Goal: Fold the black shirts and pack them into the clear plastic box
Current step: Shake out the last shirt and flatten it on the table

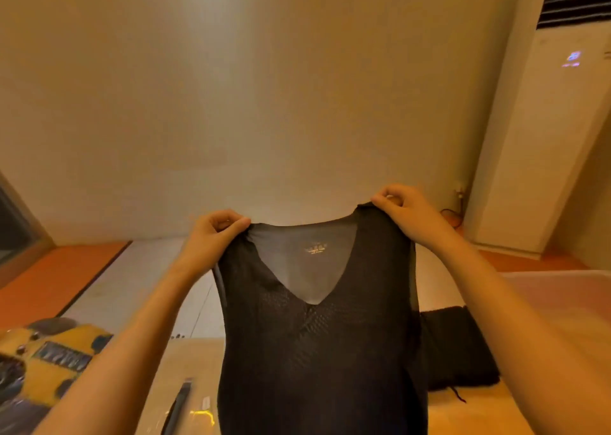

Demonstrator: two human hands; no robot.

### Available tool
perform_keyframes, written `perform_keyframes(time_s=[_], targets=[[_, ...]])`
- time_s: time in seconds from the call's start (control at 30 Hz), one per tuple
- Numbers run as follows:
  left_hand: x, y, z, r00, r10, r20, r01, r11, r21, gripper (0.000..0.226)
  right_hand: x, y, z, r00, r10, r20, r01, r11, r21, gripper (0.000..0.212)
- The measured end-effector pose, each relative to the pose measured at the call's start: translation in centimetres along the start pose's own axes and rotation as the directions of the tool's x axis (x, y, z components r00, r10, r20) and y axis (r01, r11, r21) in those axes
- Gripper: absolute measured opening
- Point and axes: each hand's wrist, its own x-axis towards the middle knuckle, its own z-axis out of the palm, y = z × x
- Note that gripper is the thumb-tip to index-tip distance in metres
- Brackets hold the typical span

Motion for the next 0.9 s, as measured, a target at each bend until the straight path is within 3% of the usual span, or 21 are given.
perform_keyframes(time_s=[0.13, 0.3, 0.43, 0.6, 0.7, 0.8, 0.9], targets=[[0.7, -8.5, 4.5, 0.993, -0.116, 0.012, 0.113, 0.981, 0.156, 0.016, 0.2, 8.0, 5.6, 0.981, 0.180, 0.078, -0.175, 0.982, -0.069, 0.028], [3.2, -13.3, 8.1, 0.974, -0.192, -0.118, 0.215, 0.950, 0.228, 0.027, 2.4, 12.7, 9.5, 0.955, 0.286, -0.078, -0.295, 0.942, -0.158, 0.022], [2.8, -16.4, 11.4, 0.939, -0.345, 0.008, 0.324, 0.889, 0.324, 0.052, 1.2, 15.4, 12.4, 0.927, 0.367, -0.075, -0.374, 0.907, -0.192, 0.037], [-8.3, -20.5, 15.2, 0.925, -0.342, 0.165, 0.234, 0.854, 0.465, 0.061, -9.8, 17.4, 17.2, 0.922, 0.343, 0.180, -0.274, 0.905, -0.324, 0.045], [-19.8, -21.6, 17.0, 0.911, -0.335, 0.239, 0.166, 0.831, 0.532, 0.062, -20.0, 17.9, 19.7, 0.942, 0.180, 0.283, -0.019, 0.871, -0.491, 0.047], [-30.0, -22.6, 18.1, 0.857, -0.388, 0.340, 0.086, 0.756, 0.649, 0.062, -29.0, 18.3, 21.4, 0.877, 0.156, 0.455, 0.139, 0.823, -0.551, 0.050], [-33.2, -24.5, 18.3, 0.807, -0.456, 0.376, 0.040, 0.678, 0.734, 0.059, -33.2, 20.0, 21.4, 0.790, 0.272, 0.549, 0.143, 0.790, -0.596, 0.057]])
